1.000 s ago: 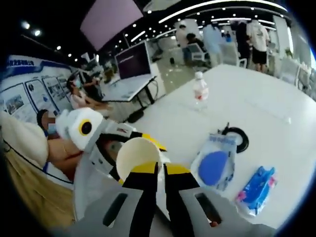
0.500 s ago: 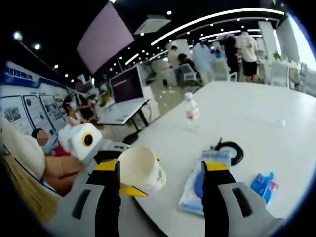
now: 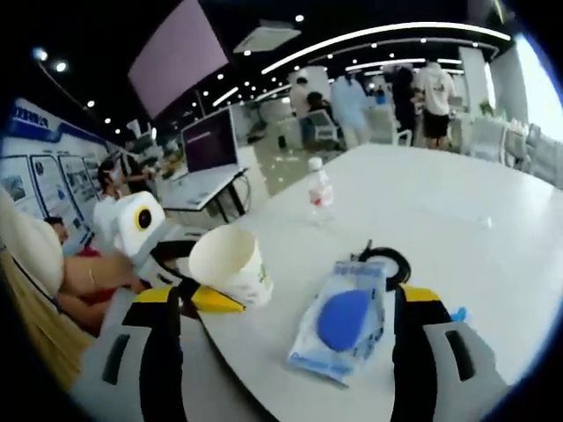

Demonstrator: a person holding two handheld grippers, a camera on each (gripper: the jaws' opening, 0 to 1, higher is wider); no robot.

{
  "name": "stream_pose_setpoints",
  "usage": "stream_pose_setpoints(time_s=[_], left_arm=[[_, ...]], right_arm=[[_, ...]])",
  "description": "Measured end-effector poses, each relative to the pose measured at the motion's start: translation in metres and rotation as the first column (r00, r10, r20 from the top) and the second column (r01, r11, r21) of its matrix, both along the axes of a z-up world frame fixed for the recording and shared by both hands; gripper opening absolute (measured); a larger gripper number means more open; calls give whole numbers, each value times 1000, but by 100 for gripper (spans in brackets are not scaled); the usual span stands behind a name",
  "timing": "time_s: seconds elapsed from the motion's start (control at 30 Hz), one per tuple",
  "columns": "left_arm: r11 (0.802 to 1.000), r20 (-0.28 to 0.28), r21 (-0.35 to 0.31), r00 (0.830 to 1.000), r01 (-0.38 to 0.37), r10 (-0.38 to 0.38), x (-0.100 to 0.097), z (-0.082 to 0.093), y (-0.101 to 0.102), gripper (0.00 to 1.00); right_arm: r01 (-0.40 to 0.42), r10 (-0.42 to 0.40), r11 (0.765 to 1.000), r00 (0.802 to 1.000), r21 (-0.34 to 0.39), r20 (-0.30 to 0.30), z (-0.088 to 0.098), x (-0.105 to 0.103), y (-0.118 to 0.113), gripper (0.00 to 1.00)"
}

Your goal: Arrange the tabletop items into an orderly group along one side of the table until the central work area is clear of visible clutter.

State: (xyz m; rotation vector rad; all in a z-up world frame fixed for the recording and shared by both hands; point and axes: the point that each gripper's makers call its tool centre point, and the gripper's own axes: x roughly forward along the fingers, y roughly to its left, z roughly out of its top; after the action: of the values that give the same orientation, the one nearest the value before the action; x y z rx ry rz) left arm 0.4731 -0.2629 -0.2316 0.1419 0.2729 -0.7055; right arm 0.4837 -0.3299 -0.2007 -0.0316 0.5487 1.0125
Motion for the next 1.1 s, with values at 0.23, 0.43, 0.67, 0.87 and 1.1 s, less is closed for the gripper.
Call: stream_pose_setpoints(time_s=[0.23, 0.43, 0.67, 0.87, 1.1], left_arm=[[999, 18, -14, 999, -34, 34, 17, 6, 9, 43], [996, 40, -20, 995, -90, 90, 40, 12, 22, 43], [994, 61, -13, 993, -105, 106, 67, 14, 27, 43], [991, 73, -26, 988, -131, 133, 91, 19, 30, 43], [981, 72, -41, 979, -187, 190, 125, 18, 42, 43]], right_arm=[[10, -10, 1000, 1000, 4, 7, -1, 5, -8, 100], [18, -18, 1000, 1000, -2, 18, -3, 12, -17, 100], [39, -39, 999, 999, -25, -10, -15, 18, -31, 100], [67, -68, 997, 997, -46, -35, -27, 25, -45, 100], [116, -119, 992, 991, -52, -64, -39, 37, -63, 100]])
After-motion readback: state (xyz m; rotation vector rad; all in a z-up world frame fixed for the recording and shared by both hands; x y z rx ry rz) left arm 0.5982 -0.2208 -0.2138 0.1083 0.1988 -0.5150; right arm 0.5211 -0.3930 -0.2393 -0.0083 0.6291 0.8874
